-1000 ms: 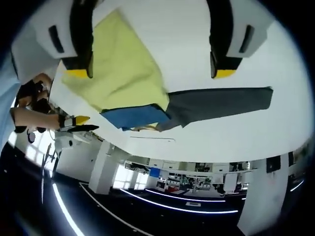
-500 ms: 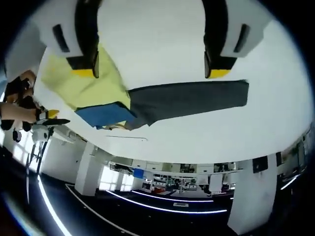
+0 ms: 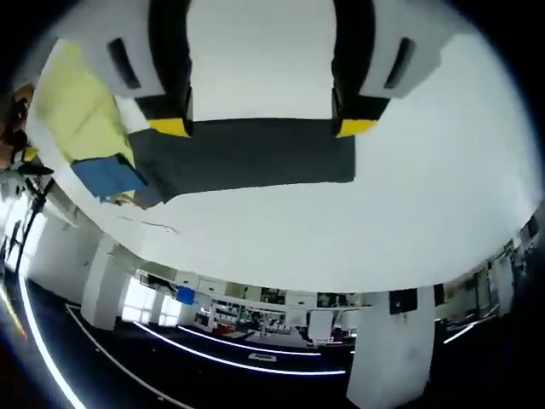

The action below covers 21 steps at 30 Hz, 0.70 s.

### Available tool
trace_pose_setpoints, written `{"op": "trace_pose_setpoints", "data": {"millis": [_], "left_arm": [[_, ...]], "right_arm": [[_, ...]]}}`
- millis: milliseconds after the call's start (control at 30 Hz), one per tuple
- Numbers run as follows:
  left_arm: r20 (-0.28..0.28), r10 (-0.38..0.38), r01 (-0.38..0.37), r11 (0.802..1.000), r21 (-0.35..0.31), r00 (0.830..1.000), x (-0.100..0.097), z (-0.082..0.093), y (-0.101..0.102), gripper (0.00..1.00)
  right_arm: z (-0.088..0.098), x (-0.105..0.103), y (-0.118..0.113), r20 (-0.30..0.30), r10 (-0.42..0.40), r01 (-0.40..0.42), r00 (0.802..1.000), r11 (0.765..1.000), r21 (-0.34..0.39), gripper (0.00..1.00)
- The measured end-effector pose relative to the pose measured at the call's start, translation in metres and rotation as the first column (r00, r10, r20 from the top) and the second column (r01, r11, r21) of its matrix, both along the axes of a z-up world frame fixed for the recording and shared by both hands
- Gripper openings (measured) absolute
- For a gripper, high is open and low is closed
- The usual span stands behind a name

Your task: Fold the garment on the visible template until the final outline fits inside the template.

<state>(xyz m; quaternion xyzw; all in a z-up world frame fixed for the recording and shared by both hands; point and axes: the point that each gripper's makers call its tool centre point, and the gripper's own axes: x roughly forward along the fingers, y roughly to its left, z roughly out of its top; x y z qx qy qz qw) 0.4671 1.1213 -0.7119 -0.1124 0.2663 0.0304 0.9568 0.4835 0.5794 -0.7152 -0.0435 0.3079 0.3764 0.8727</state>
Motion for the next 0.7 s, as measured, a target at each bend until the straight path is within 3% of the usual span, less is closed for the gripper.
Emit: {"op": "trace_pose_setpoints", "data": {"millis": [100,200,333,400,533,700], "left_arm": [[-0.031,0.037,-0.036,0.999,0.017,0.999,0.003,-0.014,0.024,0.47],[-0.053,0.056,-0.056,0.998,0.019,0.997,0.006,-0.026,0.039,0.47],[-0.072,0.109,-0.108,0.994,0.017,0.991,0.008,-0.038,0.056,0.39],[-0.086,0.113,-0.113,0.994,0.006,0.99,0.01,-0.042,0.058,0.32],[-0.093,0.138,-0.137,0.99,0.013,0.986,0.016,-0.048,0.066,0.22],[-0.126,0.189,-0.189,0.982,0.012,0.974,0.014,-0.056,0.071,0.19]], "right_arm": [[0.0,-0.003,-0.004,-0.004,-0.011,0.011,1.0,1.0,0.004,0.97],[0.002,-0.006,-0.008,0.0,-0.016,0.016,1.0,1.0,-0.002,0.97],[0.001,-0.008,-0.013,-0.011,-0.022,0.022,1.0,1.0,-0.003,0.96],[-0.002,-0.01,-0.015,-0.006,-0.007,0.007,1.0,0.999,-0.037,0.96],[-0.001,-0.013,-0.016,-0.013,-0.001,0.001,1.0,0.999,-0.037,0.96],[-0.004,-0.018,-0.024,-0.015,-0.022,0.021,1.0,0.999,-0.033,0.95]]}}
